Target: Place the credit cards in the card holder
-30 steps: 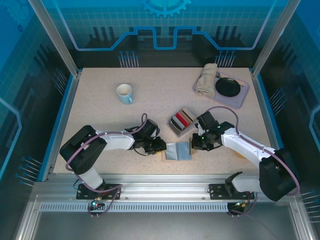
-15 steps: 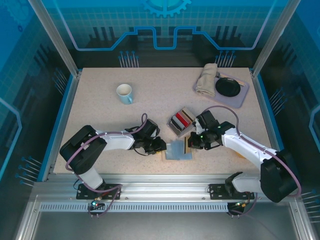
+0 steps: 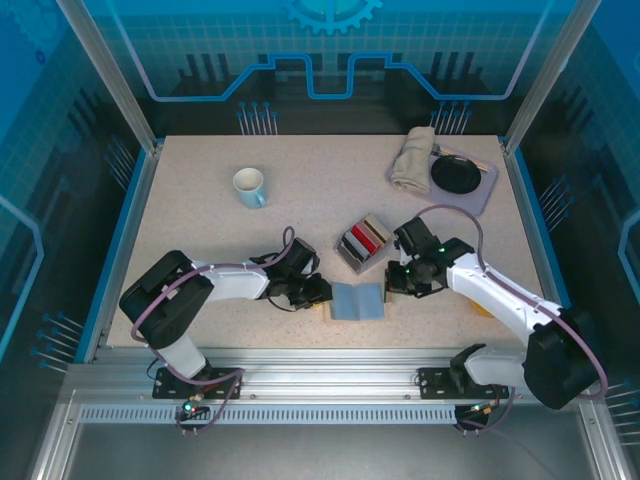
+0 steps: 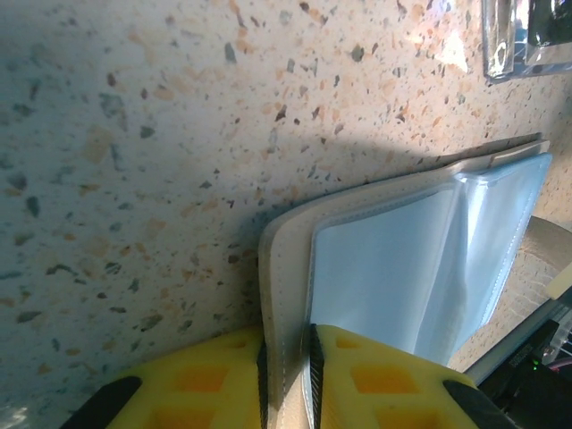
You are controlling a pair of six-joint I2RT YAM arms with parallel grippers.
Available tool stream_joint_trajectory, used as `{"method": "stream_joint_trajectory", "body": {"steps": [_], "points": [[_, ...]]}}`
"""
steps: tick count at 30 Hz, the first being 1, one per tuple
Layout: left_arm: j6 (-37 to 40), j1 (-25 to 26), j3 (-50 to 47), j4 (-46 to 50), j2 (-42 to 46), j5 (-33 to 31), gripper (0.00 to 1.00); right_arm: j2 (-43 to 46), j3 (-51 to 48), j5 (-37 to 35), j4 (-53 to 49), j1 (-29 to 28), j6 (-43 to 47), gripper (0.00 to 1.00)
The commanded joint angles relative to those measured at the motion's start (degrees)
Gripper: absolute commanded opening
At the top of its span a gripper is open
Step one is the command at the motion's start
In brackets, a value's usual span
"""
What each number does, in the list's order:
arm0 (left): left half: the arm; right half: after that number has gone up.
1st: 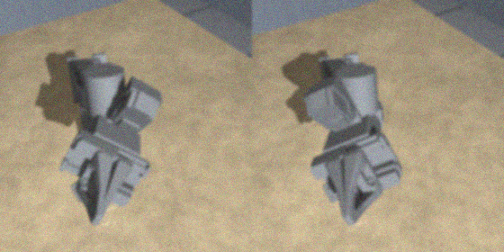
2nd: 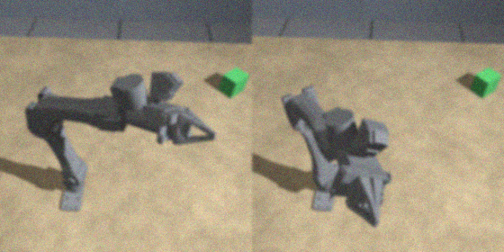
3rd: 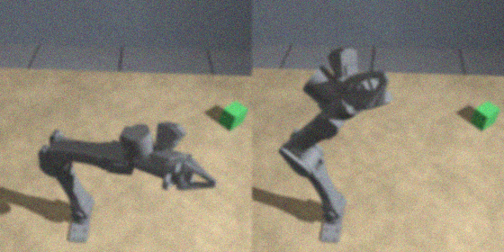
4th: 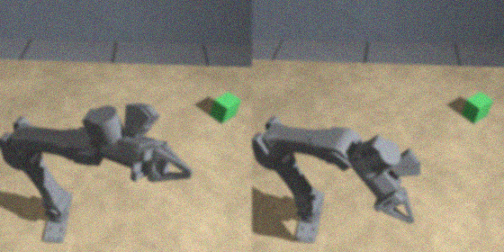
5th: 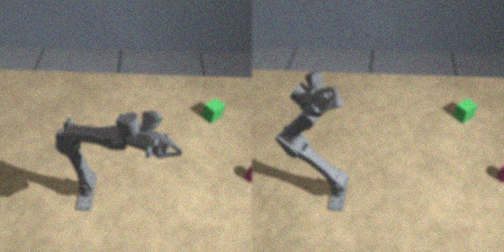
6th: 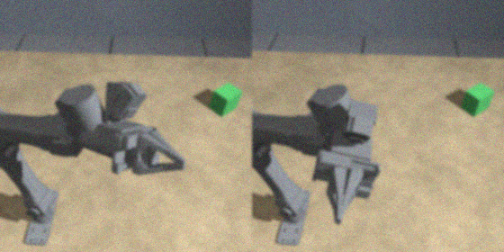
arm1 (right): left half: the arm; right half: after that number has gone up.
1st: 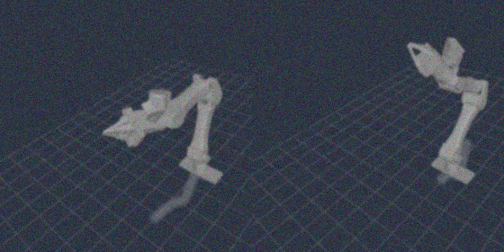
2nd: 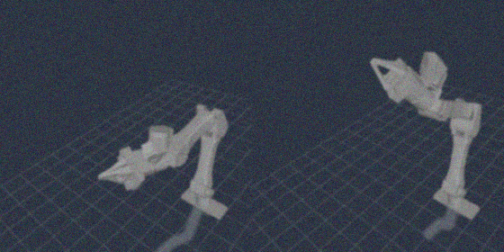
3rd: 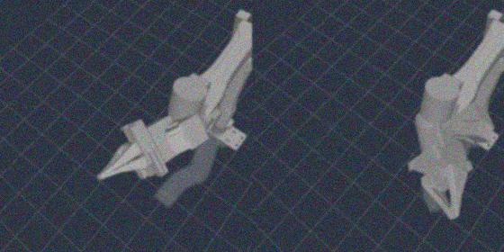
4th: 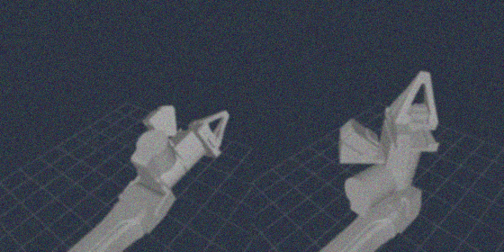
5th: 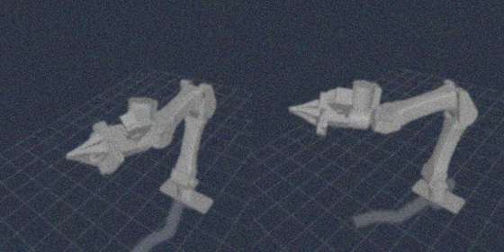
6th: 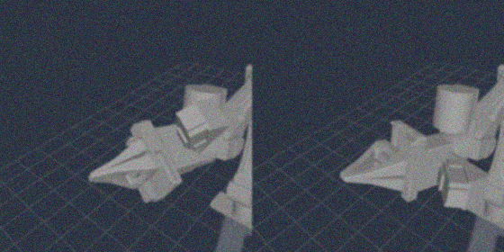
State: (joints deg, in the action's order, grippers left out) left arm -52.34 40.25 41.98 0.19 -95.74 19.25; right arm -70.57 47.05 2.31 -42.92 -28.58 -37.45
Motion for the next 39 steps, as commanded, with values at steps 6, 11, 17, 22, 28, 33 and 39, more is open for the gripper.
{"method": "stream_joint_trajectory", "body": {"steps": [6, 11, 17, 22, 28, 33, 39], "points": [[1.6, 0.3, -0.2, 4.1, 1.1, -2.6, 0.23, 5.4, -4.8, 14.5, 12.0, -0.3, -1.8, 0.01], [2.9, 0.3, 0.6, 7.1, 1.7, -4.0, 0.24, -0.3, -8.2, 21.2, 21.3, -1.7, -4.7, 0.0], [4.3, 0.3, 0.6, 9.3, 2.4, -4.8, 0.25, -6.9, -9.6, 24.0, 25.1, -1.7, -3.6, 0.0], [4.4, 0.3, 1.1, 8.0, 0.7, -3.3, 0.18, -10.4, -10.4, 22.4, 25.3, -1.7, -2.7, 0.0], [4.7, 0.4, 1.3, 7.4, -1.0, -2.6, 0.15, -8.7, -11.0, 24.3, 24.4, 0.2, -1.7, 0.0], [5.0, 0.3, 1.6, 7.9, -1.7, -2.8, 0.11, -6.0, -10.6, 27.0, 22.1, 3.1, 0.7, 0.0], [5.4, 0.3, 2.5, 8.5, -2.3, -2.6, 0.09, -8.3, -11.0, 28.6, 21.8, 4.0, 3.1, 0.0]]}}
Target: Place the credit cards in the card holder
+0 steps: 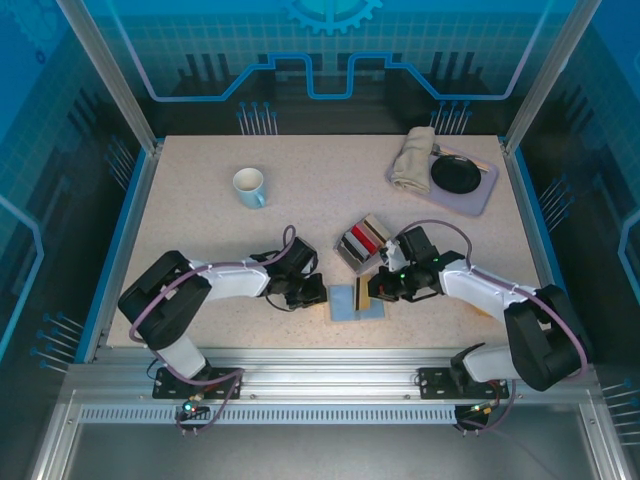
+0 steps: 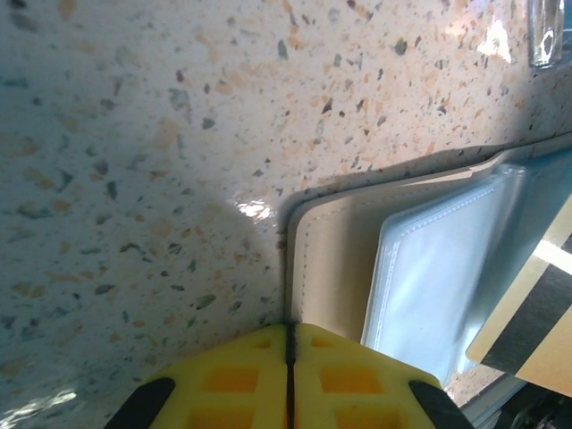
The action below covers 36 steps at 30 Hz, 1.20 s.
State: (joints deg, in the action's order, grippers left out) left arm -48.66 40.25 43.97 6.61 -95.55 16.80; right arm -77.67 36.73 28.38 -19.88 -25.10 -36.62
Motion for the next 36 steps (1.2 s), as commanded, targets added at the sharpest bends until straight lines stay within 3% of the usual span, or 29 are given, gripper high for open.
{"method": "stream_joint_trajectory", "body": {"steps": [1, 8, 18, 26, 36], "points": [[1.8, 0.3, 0.6, 2.0, -2.5, -0.1, 0.09, -1.7, -0.8, 2.4, -1.1, 0.6, 2.3, 0.0], [1.7, 0.3, 0.6, 2.2, -2.8, 0.0, 0.09, -4.1, -1.5, 1.5, 0.2, 0.5, 2.3, 0.0], [2.2, 0.3, 1.0, 3.1, -2.7, -0.2, 0.07, -0.6, -0.5, 1.7, -4.0, 2.6, 5.3, 0.0], [1.9, 0.4, 1.3, 2.9, -3.0, 0.2, 0.07, -3.8, -1.9, 5.0, 1.2, 2.0, 3.6, 0.0], [2.0, 0.3, 1.5, 2.7, -3.3, 0.5, 0.07, -7.4, -2.4, 3.6, 3.1, -0.1, 2.5, 0.0]]}}
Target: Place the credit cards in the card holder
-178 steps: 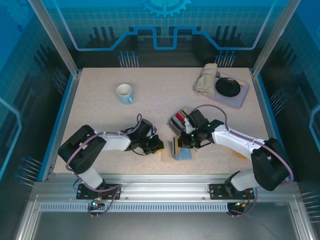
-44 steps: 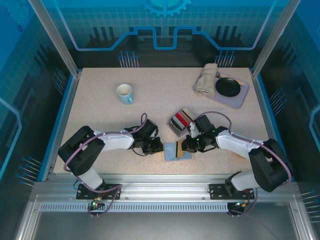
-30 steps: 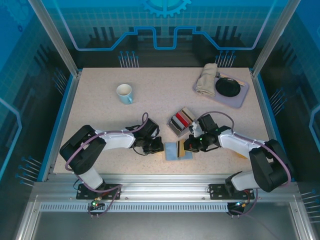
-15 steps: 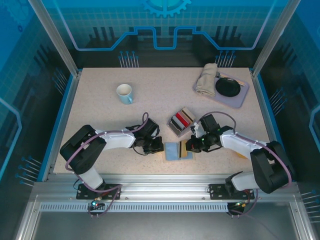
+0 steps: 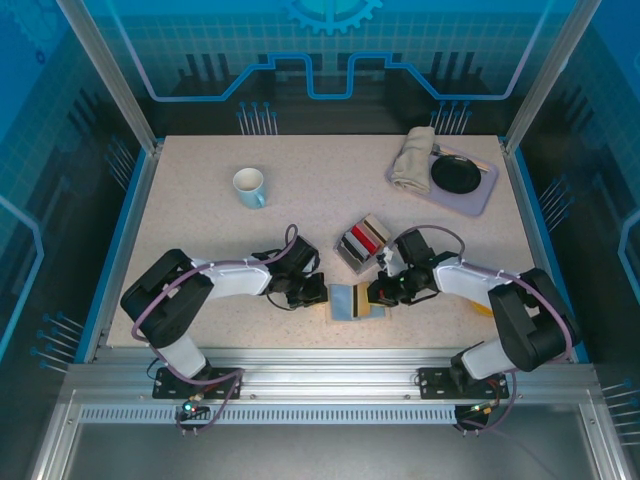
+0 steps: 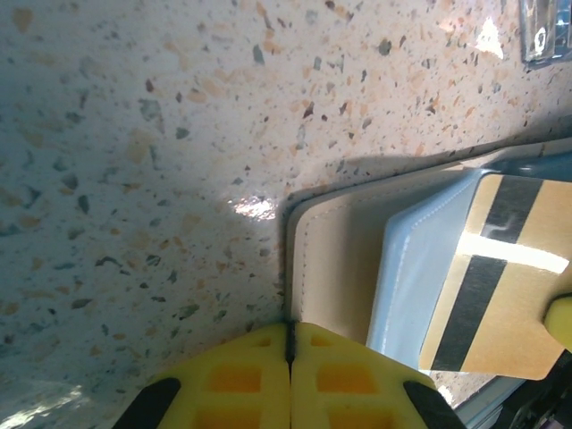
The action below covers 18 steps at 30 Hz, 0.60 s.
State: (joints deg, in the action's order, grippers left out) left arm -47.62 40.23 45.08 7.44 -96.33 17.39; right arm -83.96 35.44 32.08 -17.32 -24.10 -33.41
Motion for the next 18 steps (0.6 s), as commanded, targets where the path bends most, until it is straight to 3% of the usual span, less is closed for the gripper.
{"method": "stream_joint_trajectory", "body": {"steps": [1, 13, 18], "points": [[0.9, 0.3, 0.3, 1.8, -2.6, 0.0, 0.07, -1.2, -1.1, 0.1, 0.8, -1.2, -0.8, 0.0], [0.9, 0.4, 0.2, 1.9, -2.3, -0.2, 0.06, 2.3, -0.4, -2.5, -4.1, -0.4, 1.2, 0.0], [1.1, 0.3, -0.1, 2.0, -2.4, -0.2, 0.06, 5.0, -1.2, 1.5, -2.9, 2.9, 0.6, 0.0]]}}
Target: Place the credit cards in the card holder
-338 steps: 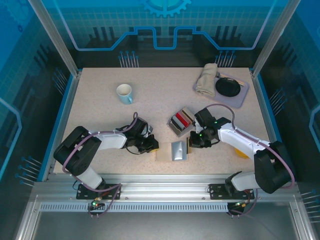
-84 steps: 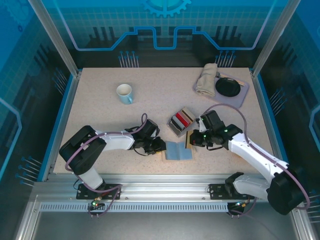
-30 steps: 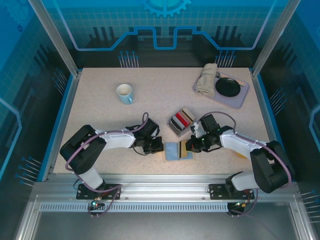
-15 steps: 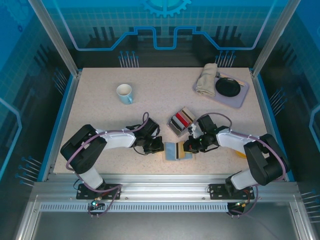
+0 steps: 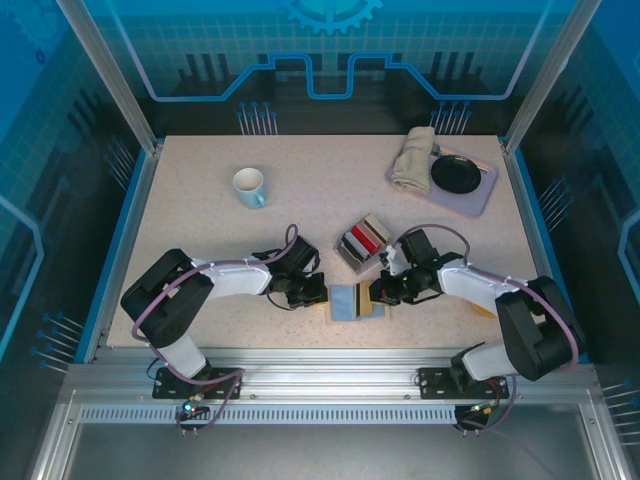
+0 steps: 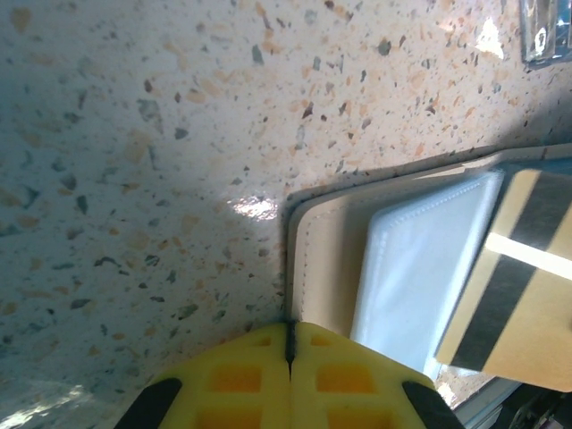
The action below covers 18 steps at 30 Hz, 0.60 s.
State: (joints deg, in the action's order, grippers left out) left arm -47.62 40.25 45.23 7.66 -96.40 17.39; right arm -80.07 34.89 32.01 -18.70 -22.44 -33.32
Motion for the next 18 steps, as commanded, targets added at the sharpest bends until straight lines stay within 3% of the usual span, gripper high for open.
{"method": "stream_joint_trajectory", "body": {"steps": [1, 18], "points": [[1.1, 0.3, -0.2, 1.8, -2.4, -0.2, 0.06, 1.0, -0.5, 1.9, -1.4, 1.2, 0.3, 0.0], [0.9, 0.3, 0.2, 1.5, -2.7, 0.1, 0.07, -7.5, -0.4, 1.4, 2.6, -3.4, -0.8, 0.0]]}}
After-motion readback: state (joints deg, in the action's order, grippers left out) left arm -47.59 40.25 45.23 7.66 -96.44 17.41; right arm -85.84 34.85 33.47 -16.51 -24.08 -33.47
